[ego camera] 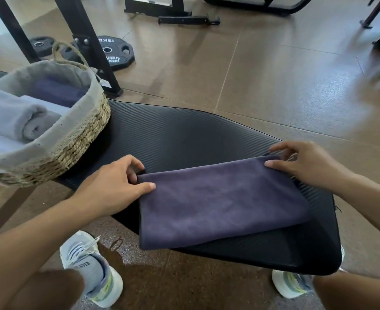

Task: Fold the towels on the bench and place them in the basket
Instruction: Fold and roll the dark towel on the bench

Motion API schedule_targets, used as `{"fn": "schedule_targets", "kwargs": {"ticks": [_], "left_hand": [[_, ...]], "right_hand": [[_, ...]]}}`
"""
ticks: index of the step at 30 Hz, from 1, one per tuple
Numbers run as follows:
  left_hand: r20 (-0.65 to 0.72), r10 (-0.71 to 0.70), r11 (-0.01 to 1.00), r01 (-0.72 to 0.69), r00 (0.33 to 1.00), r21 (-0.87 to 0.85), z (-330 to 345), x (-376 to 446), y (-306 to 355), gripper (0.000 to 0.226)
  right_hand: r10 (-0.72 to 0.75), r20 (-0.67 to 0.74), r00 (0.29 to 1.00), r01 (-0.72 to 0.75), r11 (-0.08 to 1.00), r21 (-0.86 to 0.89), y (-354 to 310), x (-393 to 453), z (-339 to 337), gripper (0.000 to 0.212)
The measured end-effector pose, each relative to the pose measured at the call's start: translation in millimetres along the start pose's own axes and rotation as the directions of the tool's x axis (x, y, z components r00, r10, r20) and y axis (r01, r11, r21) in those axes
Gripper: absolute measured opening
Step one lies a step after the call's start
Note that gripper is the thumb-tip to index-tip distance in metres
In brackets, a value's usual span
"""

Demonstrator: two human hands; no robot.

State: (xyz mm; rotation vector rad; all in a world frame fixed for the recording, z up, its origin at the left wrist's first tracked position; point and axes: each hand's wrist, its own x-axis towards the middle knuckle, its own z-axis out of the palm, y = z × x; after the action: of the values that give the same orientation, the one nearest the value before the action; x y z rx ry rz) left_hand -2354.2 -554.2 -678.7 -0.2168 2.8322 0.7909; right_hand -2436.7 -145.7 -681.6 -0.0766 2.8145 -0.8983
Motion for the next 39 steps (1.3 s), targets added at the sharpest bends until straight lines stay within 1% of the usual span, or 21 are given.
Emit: {"fn": "schedule_targets", "kwargs": {"ticks": [2, 7, 8, 10, 12, 13, 15, 17, 19, 21, 22, 24, 25, 26, 28, 29, 31, 33, 35, 37, 39], "left_hand": [[0.016, 0.064, 0.997, -0.065, 0.998, 0.037, 1, 4, 2, 0.041], [0.135, 0.148, 0.981, -0.162, 0.98, 0.102, -2, 20, 14, 0.032], [0.171, 0.16, 0.984, -0.17, 0.972, 0.046, -3, 23, 14, 0.032], [0.271, 0.184, 0.978, -0.148, 0.945, -0.146, -9, 26, 12, 0.037], [0.359, 0.217, 0.945, -0.103, 0.908, -0.31, -15, 26, 8, 0.045], [0.388, 0.228, 0.922, -0.069, 0.893, -0.382, -17, 25, 8, 0.049], [0.433, 0.261, 0.868, -0.014, 0.863, -0.496, -20, 24, 9, 0.046], [0.474, 0.302, 0.839, 0.005, 0.827, -0.544, -23, 23, 13, 0.041], [0.511, 0.344, 0.817, 0.018, 0.788, -0.577, -27, 20, 19, 0.041], [0.515, 0.373, 0.79, 0.027, 0.771, -0.613, -31, 19, 25, 0.042], [0.494, 0.382, 0.775, 0.02, 0.781, -0.632, -34, 19, 30, 0.043], [0.362, 0.388, 0.751, -0.063, 0.848, -0.657, -40, 21, 39, 0.045], [0.248, 0.392, 0.737, -0.14, 0.886, -0.662, -43, 24, 44, 0.045], [0.116, 0.403, 0.715, -0.233, 0.908, -0.659, -45, 28, 48, 0.045], [-0.115, 0.427, 0.65, -0.393, 0.897, -0.651, -50, 36, 58, 0.042], [-0.19, 0.44, 0.619, -0.45, 0.878, -0.644, -51, 38, 62, 0.039], [-0.287, 0.496, 0.627, -0.567, 0.82, -0.534, -50, 39, 64, 0.043], [-0.3, 0.596, 0.687, -0.666, 0.745, -0.291, -44, 40, 58, 0.051], [-0.182, 0.697, 0.693, -0.717, 0.693, -0.076, -36, 41, 47, 0.046], [0.033, 0.726, 0.687, -0.726, 0.687, 0.016, -24, 40, 33, 0.038], [0.213, 0.658, 0.729, -0.682, 0.722, 0.061, -13, 37, 22, 0.044]], "right_hand": [[-0.068, 0.094, 0.993, 0.081, 0.988, -0.134, -7, 0, -2, 0.034], [-0.071, 0.206, 0.976, 0.113, 0.973, -0.2, -18, 6, -3, 0.028], [-0.072, 0.214, 0.974, 0.107, 0.982, -0.154, -19, 6, -4, 0.028], [-0.068, 0.239, 0.969, 0.058, 0.997, 0.048, -23, 1, -8, 0.033], [-0.072, 0.302, 0.951, -0.015, 0.96, 0.278, -26, -8, -18, 0.035], [-0.075, 0.347, 0.935, -0.052, 0.938, 0.343, -27, -12, -25, 0.033], [-0.088, 0.463, 0.882, -0.108, 0.918, 0.381, -25, -19, -38, 0.033], [-0.087, 0.58, 0.81, -0.172, 0.911, 0.376, -22, -24, -49, 0.026], [-0.099, 0.647, 0.756, -0.211, 0.899, 0.384, -19, -29, -57, 0.021], [-0.109, 0.633, 0.766, -0.218, 0.883, 0.415, -18, -32, -63, 0.033], [-0.112, 0.59, 0.8, -0.203, 0.874, 0.442, -17, -32, -65, 0.042], [-0.119, 0.391, 0.913, -0.089, 0.875, 0.475, -22, -32, -69, 0.051], [-0.134, 0.248, 0.959, -0.006, 0.87, 0.493, -26, -31, -70, 0.047], [-0.156, 0.088, 0.984, 0.087, 0.848, 0.523, -29, -29, -70, 0.043], [-0.147, -0.194, 0.97, 0.235, 0.781, 0.579, -32, -27, -70, 0.027], [-0.139, -0.29, 0.947, 0.29, 0.759, 0.583, -32, -27, -71, 0.022], [-0.167, -0.379, 0.91, 0.357, 0.783, 0.51, -30, -29, -72, 0.024], [-0.247, -0.364, 0.898, 0.368, 0.875, 0.314, -22, -35, -69, 0.035], [-0.309, -0.238, 0.921, 0.348, 0.927, 0.141, -12, -43, -62, 0.043], [-0.293, -0.03, 0.956, 0.294, 0.956, 0.013, -5, -51, -53, 0.036], [-0.215, 0.131, 0.968, 0.232, 0.963, -0.135, 0, -59, -45, 0.029]]}}
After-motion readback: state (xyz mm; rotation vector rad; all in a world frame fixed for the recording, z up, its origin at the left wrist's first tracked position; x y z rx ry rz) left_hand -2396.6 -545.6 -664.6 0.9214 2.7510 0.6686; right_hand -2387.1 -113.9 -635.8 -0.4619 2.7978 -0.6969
